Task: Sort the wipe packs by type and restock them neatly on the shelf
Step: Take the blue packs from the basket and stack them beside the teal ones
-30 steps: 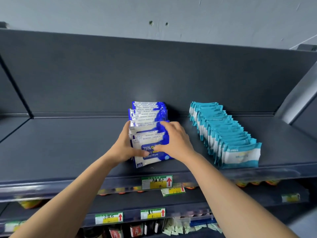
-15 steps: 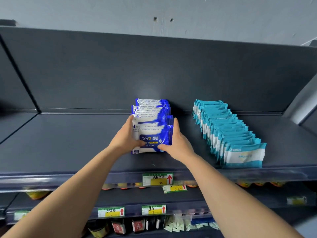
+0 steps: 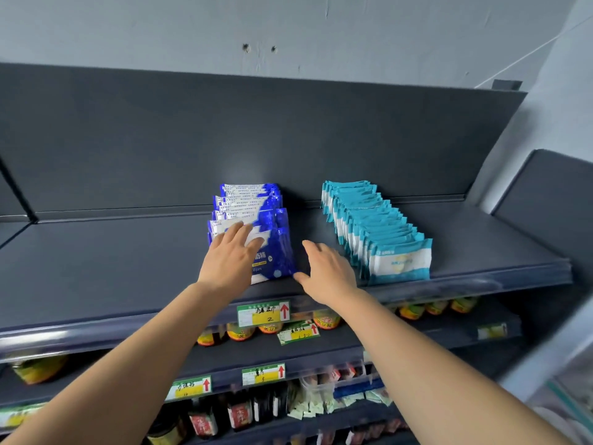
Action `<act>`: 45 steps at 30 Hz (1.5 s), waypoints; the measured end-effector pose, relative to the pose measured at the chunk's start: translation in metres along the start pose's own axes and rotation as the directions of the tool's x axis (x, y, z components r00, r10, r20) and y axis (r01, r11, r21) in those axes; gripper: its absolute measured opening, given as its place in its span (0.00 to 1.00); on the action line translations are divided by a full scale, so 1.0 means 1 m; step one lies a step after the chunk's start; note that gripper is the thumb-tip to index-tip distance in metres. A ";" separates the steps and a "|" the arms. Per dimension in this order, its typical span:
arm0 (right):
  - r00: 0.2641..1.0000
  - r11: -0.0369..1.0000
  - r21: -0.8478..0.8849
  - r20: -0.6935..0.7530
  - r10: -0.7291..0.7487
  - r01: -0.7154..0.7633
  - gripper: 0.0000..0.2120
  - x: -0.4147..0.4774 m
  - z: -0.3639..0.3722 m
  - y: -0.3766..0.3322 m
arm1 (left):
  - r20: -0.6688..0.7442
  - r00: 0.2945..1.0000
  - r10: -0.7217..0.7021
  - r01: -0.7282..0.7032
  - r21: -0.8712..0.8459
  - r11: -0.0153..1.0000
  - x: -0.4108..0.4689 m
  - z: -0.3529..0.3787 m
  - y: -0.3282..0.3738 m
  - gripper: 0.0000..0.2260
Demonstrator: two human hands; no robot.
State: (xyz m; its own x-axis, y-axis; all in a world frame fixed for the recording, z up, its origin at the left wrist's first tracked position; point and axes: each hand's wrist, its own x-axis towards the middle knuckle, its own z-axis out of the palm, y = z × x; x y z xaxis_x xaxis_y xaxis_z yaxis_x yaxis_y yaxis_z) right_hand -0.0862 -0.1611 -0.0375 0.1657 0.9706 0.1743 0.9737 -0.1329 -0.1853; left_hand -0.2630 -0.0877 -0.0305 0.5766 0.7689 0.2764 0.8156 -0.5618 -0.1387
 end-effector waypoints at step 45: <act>0.279 0.282 -0.219 0.044 0.959 -0.934 0.15 -0.786 -0.027 0.051 | -0.013 0.306 0.952 -0.915 -0.278 0.291 -0.468 -0.046 0.481 0.15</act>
State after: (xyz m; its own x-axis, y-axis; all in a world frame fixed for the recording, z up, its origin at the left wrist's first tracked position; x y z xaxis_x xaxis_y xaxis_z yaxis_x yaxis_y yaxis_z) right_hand -0.1624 -0.9366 -0.1575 0.9734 0.1523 -0.1711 0.1540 -0.9881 -0.0036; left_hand -0.1425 -0.7321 -0.1826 0.9523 -0.3032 -0.0348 -0.3042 -0.9522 -0.0289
